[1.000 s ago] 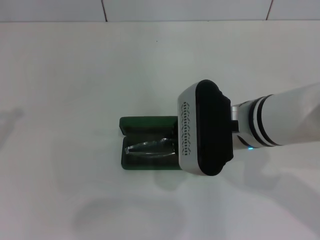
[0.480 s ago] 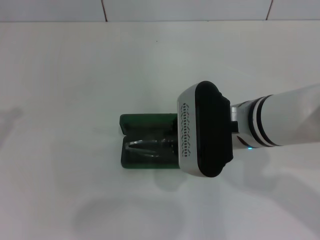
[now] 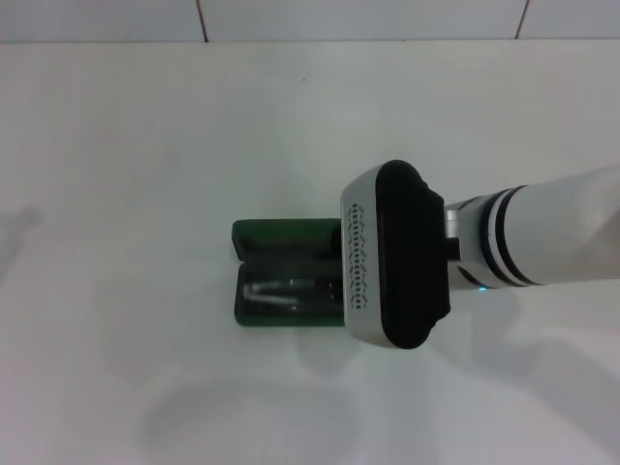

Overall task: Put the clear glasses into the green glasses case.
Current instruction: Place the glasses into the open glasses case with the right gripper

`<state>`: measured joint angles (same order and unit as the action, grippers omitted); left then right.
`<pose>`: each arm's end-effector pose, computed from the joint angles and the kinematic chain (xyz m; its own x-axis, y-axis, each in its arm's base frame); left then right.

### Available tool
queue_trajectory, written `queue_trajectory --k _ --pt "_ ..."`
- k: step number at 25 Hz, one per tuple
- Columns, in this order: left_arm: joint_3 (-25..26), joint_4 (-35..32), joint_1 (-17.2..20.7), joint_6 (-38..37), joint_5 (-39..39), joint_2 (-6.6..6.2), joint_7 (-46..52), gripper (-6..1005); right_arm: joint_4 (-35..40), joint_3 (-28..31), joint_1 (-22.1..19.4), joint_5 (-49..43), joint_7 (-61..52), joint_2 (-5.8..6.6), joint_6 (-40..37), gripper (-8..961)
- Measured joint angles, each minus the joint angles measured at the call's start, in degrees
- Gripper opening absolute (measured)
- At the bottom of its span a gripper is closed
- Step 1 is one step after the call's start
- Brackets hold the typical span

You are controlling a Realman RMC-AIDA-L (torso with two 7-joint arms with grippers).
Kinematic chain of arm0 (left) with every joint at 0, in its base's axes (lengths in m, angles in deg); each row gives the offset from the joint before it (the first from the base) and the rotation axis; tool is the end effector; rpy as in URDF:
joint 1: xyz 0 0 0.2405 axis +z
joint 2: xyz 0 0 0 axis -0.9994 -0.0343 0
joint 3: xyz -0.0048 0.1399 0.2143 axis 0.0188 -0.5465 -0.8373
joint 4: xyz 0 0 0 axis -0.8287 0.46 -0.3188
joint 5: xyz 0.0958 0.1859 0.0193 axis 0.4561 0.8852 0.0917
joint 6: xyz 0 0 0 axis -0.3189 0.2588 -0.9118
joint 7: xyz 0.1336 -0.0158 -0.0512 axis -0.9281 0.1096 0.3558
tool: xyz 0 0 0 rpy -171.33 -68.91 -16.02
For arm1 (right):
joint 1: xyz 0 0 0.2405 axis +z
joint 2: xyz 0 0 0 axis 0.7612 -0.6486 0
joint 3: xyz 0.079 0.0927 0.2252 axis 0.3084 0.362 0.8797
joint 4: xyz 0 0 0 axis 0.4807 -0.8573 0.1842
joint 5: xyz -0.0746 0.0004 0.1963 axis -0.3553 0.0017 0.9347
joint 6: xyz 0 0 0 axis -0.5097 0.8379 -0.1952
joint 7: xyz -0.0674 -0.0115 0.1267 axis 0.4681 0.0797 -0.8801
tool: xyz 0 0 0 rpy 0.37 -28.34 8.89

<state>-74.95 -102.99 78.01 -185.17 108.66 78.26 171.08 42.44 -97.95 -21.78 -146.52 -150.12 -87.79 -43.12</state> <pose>-0.2741 0.2412 0.1696 0.3013 -0.0407 0.9527 0.4785 -0.8577 -0.1880 0.1060 0.3034 -0.1056 0.9279 0.2751 0.2517 0.3468 -0.8846 -0.3118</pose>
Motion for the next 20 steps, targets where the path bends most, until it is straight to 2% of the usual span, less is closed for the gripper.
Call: queue_trajectory --k 7,17,20 --pt "0.0 -0.17 0.07 -0.16 -0.18 -0.38 0.35 37 1.31 -0.8 -0.61 0.05 0.01 0.03 -0.6 214" --pt "0.0 -0.44 0.83 -0.78 -0.38 -0.5 0.53 36 6.42 -1.78 -4.46 0.76 0.16 0.27 -0.66 207" --pt "0.0 -0.44 0.92 -1.53 -0.2 -0.9 0.94 36 9.02 -1.8 -6.27 2.21 0.24 0.38 -0.75 205"
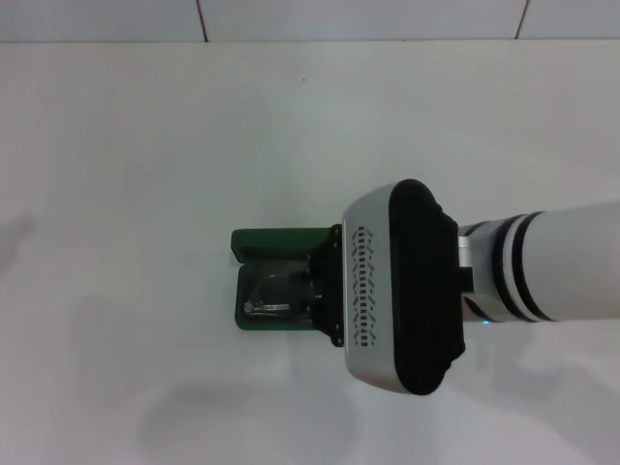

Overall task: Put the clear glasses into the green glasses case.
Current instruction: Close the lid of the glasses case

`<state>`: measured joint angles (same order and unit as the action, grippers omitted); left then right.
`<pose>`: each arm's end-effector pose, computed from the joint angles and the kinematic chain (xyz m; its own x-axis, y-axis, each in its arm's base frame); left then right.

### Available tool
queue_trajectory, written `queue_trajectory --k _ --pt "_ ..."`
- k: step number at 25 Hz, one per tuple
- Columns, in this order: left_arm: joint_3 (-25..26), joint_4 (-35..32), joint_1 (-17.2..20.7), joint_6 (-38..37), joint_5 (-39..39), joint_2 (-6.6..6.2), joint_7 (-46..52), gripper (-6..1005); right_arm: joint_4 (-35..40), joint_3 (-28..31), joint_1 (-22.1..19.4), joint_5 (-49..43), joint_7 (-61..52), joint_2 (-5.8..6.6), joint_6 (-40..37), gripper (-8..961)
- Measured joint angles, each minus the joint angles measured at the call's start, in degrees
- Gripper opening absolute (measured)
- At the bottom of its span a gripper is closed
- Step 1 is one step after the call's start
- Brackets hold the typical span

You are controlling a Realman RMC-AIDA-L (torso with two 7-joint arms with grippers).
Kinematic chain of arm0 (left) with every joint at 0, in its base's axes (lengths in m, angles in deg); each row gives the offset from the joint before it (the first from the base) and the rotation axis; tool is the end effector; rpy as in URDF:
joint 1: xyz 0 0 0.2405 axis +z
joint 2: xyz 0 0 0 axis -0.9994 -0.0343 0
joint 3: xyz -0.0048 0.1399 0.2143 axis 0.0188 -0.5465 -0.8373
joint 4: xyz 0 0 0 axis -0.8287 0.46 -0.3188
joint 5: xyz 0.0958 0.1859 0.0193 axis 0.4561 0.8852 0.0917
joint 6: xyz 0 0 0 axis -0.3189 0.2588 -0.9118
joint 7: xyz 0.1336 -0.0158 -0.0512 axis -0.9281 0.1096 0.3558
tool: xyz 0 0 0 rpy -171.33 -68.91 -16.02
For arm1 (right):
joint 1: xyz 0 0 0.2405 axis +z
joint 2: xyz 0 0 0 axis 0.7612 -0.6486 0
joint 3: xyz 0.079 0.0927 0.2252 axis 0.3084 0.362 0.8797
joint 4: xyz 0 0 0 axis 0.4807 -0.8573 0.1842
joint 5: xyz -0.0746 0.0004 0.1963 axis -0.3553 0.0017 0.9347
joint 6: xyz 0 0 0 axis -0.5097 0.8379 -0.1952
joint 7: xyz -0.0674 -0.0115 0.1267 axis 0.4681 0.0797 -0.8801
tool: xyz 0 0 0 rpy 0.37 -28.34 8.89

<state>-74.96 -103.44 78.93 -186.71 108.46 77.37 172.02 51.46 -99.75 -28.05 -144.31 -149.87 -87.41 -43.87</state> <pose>-0.2759 0.2337 0.1749 0.3123 -0.0306 0.9495 0.4668 -0.8655 -0.1815 0.0926 0.2729 -0.0977 0.9455 0.2882 0.1518 0.3226 -0.8931 -0.3134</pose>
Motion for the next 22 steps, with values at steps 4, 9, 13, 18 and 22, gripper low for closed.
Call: queue_trajectory --k 4,9,13,18,22 --pt "0.0 -0.34 1.24 -0.16 0.52 -0.82 0.72 37 2.98 1.84 -2.74 4.19 1.75 0.21 0.2 202" --pt "0.01 -1.39 0.92 -0.21 1.93 -0.94 0.75 41 5.98 13.97 -7.67 21.22 9.76 0.45 -3.08 108" --pt "0.01 -1.19 -2.05 0.06 3.95 -0.65 1.11 46 3.35 34.08 -10.59 42.08 19.19 0.44 -14.71 42" --pt "-0.11 -0.23 -8.48 3.14 11.85 -0.28 3.61 58 -9.36 61.65 -10.58 58.24 31.11 0.4 -37.56 -1" --pt "-0.45 0.34 -13.17 4.88 20.14 0.39 6.56 69 -19.95 77.35 -9.3 58.43 34.67 0.59 -46.96 76"
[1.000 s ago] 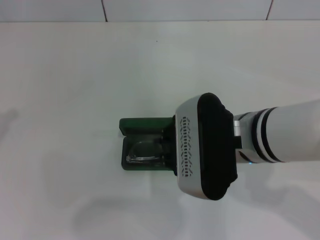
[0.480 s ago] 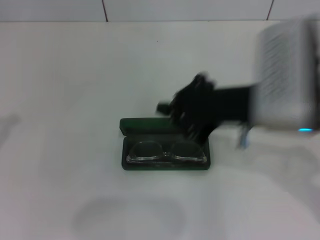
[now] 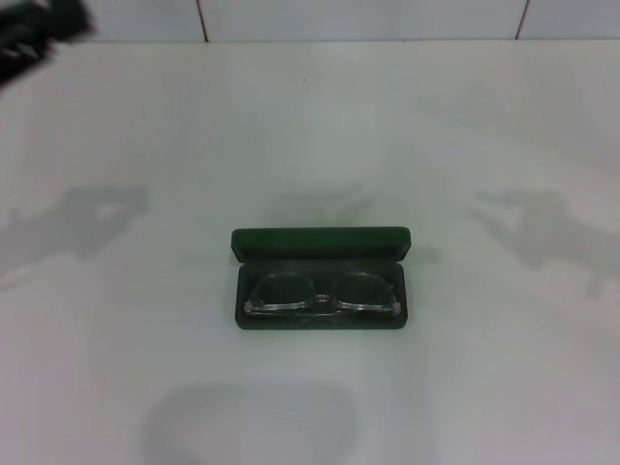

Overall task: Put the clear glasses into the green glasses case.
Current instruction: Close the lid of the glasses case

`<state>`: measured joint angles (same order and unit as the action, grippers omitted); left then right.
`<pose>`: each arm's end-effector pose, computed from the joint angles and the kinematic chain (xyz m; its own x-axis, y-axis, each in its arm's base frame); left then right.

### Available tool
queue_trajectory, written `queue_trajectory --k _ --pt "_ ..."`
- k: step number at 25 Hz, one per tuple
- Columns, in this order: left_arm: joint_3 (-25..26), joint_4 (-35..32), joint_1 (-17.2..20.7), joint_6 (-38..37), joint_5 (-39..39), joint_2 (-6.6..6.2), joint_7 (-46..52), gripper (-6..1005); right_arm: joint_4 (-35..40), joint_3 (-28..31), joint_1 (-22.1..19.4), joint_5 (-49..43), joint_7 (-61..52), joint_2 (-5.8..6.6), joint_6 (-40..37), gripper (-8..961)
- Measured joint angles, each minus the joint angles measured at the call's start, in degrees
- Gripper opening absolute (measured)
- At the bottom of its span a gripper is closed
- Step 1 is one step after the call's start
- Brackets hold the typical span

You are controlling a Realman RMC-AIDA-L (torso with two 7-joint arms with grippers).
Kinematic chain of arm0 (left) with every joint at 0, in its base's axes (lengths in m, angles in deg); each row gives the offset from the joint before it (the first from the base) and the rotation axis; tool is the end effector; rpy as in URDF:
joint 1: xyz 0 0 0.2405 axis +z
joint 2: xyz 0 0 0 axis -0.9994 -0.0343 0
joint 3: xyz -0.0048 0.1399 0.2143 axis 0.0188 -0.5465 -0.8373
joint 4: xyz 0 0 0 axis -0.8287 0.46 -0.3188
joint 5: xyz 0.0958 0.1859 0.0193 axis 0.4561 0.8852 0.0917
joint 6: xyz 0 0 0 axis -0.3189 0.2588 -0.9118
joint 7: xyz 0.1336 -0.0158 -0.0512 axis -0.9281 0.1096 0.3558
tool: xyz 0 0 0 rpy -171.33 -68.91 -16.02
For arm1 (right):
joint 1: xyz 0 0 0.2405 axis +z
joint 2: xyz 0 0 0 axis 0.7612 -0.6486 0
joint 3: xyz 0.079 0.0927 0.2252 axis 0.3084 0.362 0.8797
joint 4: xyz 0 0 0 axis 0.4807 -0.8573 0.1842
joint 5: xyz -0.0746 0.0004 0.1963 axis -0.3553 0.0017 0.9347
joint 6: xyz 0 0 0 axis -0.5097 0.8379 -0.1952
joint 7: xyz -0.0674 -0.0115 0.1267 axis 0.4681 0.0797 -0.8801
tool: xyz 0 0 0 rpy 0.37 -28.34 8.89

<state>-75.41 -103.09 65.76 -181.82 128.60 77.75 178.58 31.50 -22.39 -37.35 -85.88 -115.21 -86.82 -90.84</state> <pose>-0.2389 0.3018 0.1301 0.4762 0.2458 0.8443 0.4478 -0.8941 0.0078 0.2168 0.2828 0.1456 0.7692 0.0664 -0.6355 -0.2649 -0.8720 -0.4117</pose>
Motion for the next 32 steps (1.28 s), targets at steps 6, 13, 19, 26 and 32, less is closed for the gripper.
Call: queue_trajectory --k 6,13,19,26,32 --pt "-0.03 -0.14 -8.06 6.01 16.89 4.1 2.44 240 -17.57 17.3 -0.59 1.1 10.08 0.0 -8.07 290" --pt "-0.71 6.4 -16.97 14.68 33.88 8.25 -0.61 306 -30.1 29.04 -1.83 0.11 13.37 0.83 -12.18 549" --pt "-7.01 12.39 -19.64 21.63 35.05 8.46 -2.57 290 -33.95 29.26 -2.28 -1.96 15.77 1.28 -10.57 670" --pt "-10.45 15.5 -20.46 25.05 34.83 8.69 -2.7 289 -35.93 28.8 -0.2 -4.05 17.4 1.32 -8.99 795" --pt "-10.51 16.5 -20.41 27.09 34.85 8.71 -2.74 287 -37.45 28.82 1.3 -5.2 19.06 1.31 -8.2 794"
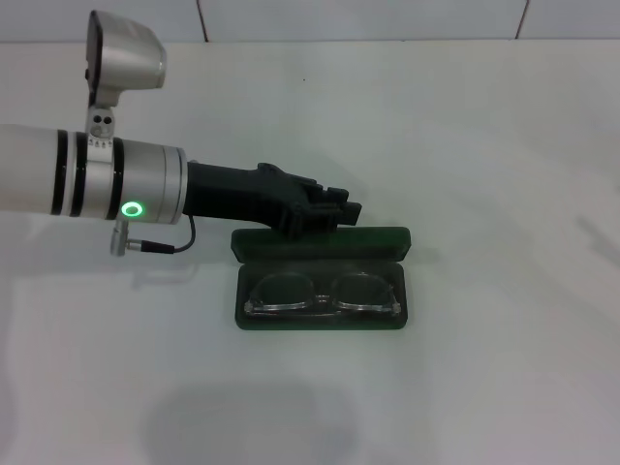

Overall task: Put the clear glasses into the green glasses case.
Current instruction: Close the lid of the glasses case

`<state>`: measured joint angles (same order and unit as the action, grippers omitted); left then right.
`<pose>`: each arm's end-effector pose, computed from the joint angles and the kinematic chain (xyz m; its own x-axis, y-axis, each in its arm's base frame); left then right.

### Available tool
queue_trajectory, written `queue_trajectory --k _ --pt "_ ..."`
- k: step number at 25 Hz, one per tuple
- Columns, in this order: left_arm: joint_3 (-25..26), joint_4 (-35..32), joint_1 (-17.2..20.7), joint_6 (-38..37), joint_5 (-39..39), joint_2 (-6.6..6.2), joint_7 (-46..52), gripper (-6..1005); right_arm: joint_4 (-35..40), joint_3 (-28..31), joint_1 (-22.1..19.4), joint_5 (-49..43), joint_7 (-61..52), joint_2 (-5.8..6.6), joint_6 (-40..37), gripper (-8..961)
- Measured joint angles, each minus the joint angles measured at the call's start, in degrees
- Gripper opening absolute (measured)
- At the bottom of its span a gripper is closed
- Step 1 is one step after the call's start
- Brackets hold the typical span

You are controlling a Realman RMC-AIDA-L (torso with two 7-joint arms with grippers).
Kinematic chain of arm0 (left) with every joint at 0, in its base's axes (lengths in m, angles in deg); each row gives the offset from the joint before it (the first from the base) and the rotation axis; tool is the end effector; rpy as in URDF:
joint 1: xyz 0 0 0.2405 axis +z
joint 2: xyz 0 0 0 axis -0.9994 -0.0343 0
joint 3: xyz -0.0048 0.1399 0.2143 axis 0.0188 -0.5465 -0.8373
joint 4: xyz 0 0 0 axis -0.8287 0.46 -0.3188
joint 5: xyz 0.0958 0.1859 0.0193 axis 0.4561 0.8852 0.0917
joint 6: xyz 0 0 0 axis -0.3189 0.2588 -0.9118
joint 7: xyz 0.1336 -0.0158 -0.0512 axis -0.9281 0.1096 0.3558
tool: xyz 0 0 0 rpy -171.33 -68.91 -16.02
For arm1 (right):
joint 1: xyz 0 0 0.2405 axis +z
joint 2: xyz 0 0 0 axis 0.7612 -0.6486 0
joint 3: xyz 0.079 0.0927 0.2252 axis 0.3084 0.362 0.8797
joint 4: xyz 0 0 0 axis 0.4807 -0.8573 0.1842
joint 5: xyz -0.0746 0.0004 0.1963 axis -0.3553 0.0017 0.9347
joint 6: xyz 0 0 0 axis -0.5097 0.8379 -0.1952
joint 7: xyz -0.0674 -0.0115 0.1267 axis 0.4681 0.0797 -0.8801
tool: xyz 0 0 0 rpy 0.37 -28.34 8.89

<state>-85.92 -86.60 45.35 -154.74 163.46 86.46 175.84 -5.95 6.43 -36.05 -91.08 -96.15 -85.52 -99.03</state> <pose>-0.2016 0.3623 -0.0512 0.7791 0.5121 0.3617 0.5325 -0.8450 0.0494 0.3289 0.2451 0.1418 0.5277 0.0809 -0.8456 -0.6074 -0.6599 -0.4422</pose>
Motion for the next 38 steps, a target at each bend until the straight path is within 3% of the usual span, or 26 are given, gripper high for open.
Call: queue_trajectory --k 21,38 --pt "-4.55 1.44 0.25 1.8 0.07 0.03 -0.35 277 -2.32 0.09 0.63 0.02 1.86 -0.23 -0.02 794" --pt "-5.87 4.86 1.53 0.08 -0.01 0.49 -8.05 283 -3.36 0.09 0.63 0.05 2.21 -0.29 -0.75 795"
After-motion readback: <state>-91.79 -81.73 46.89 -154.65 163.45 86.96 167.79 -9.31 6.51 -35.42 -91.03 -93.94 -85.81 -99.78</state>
